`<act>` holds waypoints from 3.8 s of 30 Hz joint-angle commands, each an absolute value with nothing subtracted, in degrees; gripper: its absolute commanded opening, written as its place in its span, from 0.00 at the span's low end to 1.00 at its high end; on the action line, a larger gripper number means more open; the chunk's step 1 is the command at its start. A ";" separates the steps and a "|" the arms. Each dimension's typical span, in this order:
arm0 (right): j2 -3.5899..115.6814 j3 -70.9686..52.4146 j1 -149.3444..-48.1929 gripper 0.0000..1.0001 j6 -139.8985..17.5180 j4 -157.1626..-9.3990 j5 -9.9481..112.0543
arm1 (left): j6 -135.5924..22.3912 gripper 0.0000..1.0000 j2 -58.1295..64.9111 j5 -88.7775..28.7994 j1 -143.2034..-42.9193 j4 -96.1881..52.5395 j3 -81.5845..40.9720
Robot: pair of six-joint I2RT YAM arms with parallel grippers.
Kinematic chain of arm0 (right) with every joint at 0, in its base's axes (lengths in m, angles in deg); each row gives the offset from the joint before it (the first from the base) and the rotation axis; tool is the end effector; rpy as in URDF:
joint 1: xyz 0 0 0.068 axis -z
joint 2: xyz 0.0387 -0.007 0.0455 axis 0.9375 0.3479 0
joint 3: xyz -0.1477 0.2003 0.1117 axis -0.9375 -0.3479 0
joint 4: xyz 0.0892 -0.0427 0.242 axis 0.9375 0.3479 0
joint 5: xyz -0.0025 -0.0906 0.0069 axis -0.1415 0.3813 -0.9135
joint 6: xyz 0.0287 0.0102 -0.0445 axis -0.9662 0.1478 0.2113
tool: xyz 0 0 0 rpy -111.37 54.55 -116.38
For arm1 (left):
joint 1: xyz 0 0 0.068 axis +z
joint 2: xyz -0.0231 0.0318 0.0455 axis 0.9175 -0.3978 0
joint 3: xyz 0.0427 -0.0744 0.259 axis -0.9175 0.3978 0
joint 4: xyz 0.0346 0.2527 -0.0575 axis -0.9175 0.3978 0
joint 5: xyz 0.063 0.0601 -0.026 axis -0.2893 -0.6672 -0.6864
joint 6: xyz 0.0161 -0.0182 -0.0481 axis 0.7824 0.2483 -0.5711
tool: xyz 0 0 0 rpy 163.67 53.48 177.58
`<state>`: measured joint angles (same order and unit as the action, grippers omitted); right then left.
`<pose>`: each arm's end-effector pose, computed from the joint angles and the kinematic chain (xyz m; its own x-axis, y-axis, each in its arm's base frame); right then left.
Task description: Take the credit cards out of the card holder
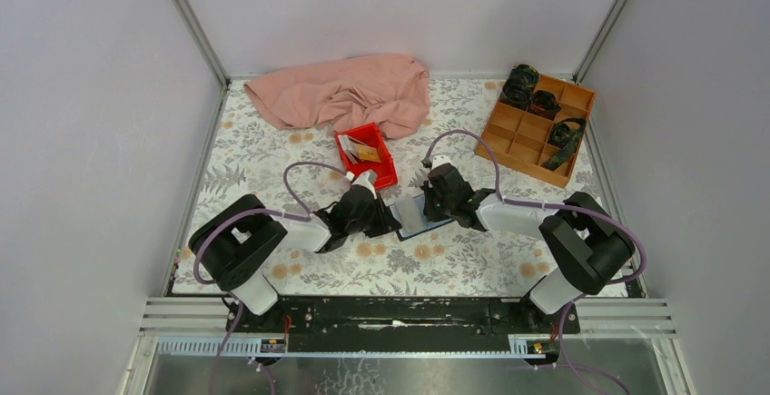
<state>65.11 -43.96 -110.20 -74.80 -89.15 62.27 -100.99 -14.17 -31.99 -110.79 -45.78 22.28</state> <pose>0.2333 0.1967 0.1553 -0.7085 -0.1478 -0.6901 -0.3922 0.8954 0.2109 0.2007 -0.2009 0.1187 -0.8692 -0.3035 -0.3903 0.0627 0.7153 -0.6960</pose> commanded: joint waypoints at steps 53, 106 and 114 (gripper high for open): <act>66.00 -45.25 -110.42 0.01 -76.08 -85.94 62.60 | -100.82 0.09 -18.08 -29.57 -111.12 -50.14 18.75; 54.80 -47.01 -110.42 0.09 -77.31 -84.16 64.65 | -100.17 0.08 -18.37 -27.23 -111.18 -55.42 13.42; 49.20 -46.72 -110.42 0.28 -75.91 -81.95 66.49 | -100.17 0.08 -19.02 -27.03 -111.12 -55.56 13.30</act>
